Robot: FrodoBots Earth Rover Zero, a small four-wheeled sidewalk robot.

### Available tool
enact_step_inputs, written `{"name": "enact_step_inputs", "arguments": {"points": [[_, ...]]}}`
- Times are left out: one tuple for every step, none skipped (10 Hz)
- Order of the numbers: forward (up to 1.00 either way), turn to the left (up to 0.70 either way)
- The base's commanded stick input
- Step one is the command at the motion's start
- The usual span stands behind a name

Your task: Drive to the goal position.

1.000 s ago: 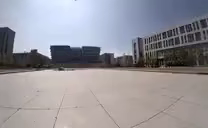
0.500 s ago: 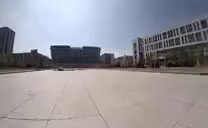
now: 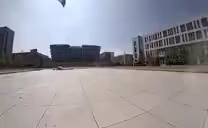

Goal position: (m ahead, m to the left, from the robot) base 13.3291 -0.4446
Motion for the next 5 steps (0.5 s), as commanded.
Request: {"name": "enact_step_inputs", "arguments": {"points": [[0.7,0.02],[0.7,0.02],[0.7,0.02],[0.7,0.02],[0.7,0.02]]}}
